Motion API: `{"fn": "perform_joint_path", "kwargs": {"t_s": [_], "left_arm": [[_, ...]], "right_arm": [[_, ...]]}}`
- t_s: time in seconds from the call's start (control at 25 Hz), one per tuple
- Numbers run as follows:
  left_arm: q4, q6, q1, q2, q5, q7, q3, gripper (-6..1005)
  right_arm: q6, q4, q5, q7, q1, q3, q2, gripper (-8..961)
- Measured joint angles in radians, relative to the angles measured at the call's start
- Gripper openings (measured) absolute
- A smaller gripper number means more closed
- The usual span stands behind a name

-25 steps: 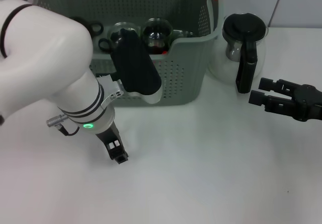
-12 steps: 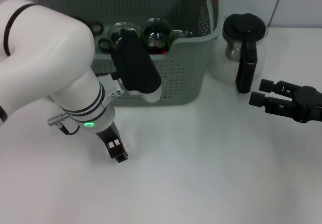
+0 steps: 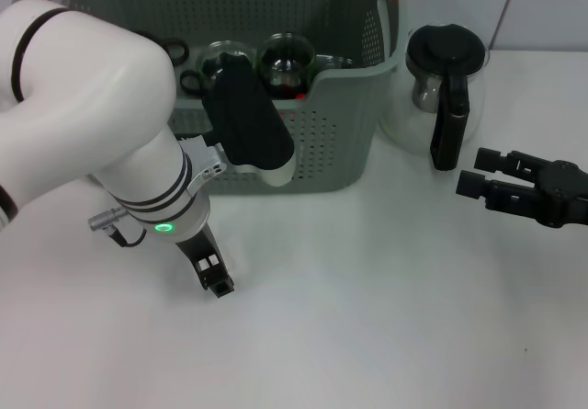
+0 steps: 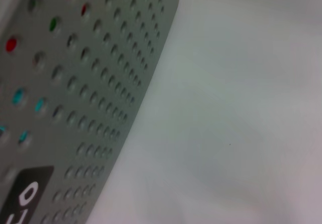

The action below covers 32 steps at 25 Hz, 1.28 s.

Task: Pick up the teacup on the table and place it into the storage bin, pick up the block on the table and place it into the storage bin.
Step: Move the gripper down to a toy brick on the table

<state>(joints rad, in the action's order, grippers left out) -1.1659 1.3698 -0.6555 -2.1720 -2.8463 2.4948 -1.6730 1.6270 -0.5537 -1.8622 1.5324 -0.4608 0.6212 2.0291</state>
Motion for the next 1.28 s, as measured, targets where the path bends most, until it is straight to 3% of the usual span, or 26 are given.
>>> {"fn": "perform_joint_path", "kwargs": {"t_s": [0.32,1.08,1.28], "left_arm": [[0.005,0.003,-0.004,0.001,-0.006,0.034,0.0,622],[0.005,0.007,-0.013,0.003,-0.012,0.065,0.0,414],[0.0,0.016,-0.013,0.003,-0.011,0.066,-0.003,414]], "right_arm": [[0.0,0.0,0.0,-0.001,0.001,0.0,0.0,884],[0.007,0.0,-0.002,-0.002,0.01,0.0,0.0,884],[0.011,0.0,-0.002,-0.002,0.01,0.001,0.0,884]]}}
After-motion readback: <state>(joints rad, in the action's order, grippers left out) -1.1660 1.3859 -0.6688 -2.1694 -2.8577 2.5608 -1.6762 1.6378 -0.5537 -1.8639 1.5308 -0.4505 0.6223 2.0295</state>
